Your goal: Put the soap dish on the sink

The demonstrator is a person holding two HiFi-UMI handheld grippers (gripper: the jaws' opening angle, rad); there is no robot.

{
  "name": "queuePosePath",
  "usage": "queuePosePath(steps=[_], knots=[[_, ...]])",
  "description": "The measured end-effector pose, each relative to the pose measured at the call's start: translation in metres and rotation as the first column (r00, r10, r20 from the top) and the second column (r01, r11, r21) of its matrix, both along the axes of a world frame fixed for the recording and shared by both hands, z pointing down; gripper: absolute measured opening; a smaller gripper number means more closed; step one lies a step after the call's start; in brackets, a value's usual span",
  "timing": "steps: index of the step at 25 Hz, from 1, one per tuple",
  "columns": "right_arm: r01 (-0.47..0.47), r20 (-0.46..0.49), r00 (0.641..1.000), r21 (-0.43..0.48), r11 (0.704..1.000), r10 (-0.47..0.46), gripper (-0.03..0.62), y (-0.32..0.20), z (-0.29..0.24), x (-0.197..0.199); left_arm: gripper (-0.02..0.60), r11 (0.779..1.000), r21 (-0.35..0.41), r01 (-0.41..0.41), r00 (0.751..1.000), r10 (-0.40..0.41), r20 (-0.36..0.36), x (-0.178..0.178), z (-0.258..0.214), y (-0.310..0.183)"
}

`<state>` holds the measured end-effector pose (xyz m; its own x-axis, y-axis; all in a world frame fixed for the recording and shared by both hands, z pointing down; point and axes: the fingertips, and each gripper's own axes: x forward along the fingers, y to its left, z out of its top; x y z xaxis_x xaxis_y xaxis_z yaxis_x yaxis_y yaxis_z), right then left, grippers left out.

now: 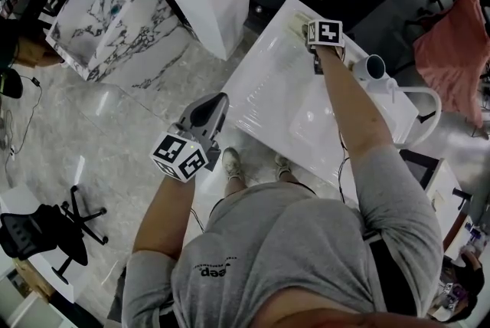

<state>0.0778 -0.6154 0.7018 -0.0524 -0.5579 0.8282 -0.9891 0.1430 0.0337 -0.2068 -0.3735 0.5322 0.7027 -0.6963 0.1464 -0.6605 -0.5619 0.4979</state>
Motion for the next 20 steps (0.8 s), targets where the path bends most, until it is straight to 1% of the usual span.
queuePosePath(steps=[4, 7, 10, 14, 16, 17, 18, 20], knots=[[0.013, 0.072, 0.997, 0.041, 0.999, -0.016, 0.345, 0.008, -0.028, -0.010, 0.014, 1.000, 0.020, 0.000, 1.000, 0.000, 0.015, 0.004, -0.010, -0.001], [0.036, 0.141, 0.989, 0.081, 0.996, -0.047, 0.341, 0.019, -0.057, -0.023, 0.014, 0.999, 0.037, 0.005, 1.000, -0.006, 0.029, 0.007, -0.020, -0.002], [0.067, 0.215, 0.972, 0.120, 0.991, -0.092, 0.328, 0.034, -0.088, -0.033, 0.014, 0.999, 0.050, 0.011, 1.000, -0.012, 0.027, 0.012, -0.031, -0.001], [0.141, 0.283, 0.941, 0.174, 0.975, -0.186, 0.293, 0.061, -0.129, -0.047, 0.014, 0.997, 0.078, 0.011, 1.000, -0.013, 0.025, 0.020, -0.048, 0.001], [0.188, 0.313, 0.916, 0.218, 0.958, -0.251, 0.282, 0.079, -0.152, -0.058, 0.014, 0.996, 0.089, 0.013, 1.000, -0.015, 0.020, 0.022, -0.057, 0.003], [0.217, 0.332, 0.897, 0.243, 0.945, -0.291, 0.267, 0.091, -0.164, -0.065, 0.014, 0.995, 0.095, 0.014, 1.000, -0.016, 0.019, 0.023, -0.061, 0.004], [0.249, 0.354, 0.873, 0.269, 0.930, -0.336, 0.246, 0.103, -0.175, -0.072, 0.014, 0.995, 0.100, 0.014, 1.000, -0.016, 0.019, 0.025, -0.064, 0.006], [0.315, 0.395, 0.813, 0.319, 0.894, -0.428, 0.200, 0.133, -0.193, -0.085, 0.014, 0.994, 0.111, 0.012, 1.000, -0.015, 0.022, 0.030, -0.071, 0.013]])
